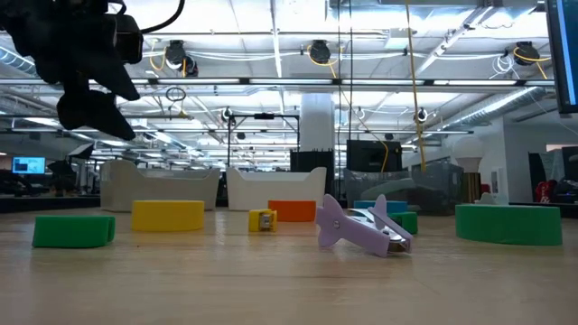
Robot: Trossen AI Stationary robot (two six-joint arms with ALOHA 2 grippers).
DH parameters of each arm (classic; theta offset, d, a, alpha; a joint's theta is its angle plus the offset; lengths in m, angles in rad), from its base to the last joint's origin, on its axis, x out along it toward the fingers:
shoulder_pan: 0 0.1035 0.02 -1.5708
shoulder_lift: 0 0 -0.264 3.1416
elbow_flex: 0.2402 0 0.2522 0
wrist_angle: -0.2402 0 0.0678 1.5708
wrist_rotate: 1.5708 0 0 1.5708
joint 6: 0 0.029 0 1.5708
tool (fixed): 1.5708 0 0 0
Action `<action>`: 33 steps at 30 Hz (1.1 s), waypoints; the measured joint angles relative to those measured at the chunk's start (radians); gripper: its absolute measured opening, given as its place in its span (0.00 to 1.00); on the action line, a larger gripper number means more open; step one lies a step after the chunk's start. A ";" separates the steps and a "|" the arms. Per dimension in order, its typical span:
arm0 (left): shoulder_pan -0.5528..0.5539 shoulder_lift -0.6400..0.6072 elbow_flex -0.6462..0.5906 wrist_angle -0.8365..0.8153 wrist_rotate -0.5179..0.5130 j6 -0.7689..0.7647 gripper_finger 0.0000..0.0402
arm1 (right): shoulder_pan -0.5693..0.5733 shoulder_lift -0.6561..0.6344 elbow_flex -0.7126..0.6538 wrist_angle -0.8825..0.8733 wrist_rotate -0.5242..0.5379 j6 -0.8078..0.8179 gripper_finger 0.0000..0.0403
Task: Pick and place Stapler, Stapler remover, tape
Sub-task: Put the small blue stapler into the black bin
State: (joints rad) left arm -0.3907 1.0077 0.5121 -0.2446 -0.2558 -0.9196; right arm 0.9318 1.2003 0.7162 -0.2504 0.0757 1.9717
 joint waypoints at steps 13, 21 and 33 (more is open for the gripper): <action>-0.025 0.000 0.000 -0.017 -0.008 0.000 0.77 | 0.013 -0.001 0.000 -0.004 -0.054 -0.016 0.11; -0.025 0.000 0.000 -0.017 -0.016 -0.003 0.77 | 0.012 -0.009 0.000 -0.021 -0.132 -0.051 0.14; -0.025 0.000 0.000 -0.017 -0.018 -0.034 0.77 | 0.011 -0.009 -0.001 -0.128 -0.128 -0.052 0.46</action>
State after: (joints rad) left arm -0.4156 1.0077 0.5121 -0.2616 -0.2733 -0.9532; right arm 0.9424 1.1915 0.7151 -0.3782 -0.0523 1.9193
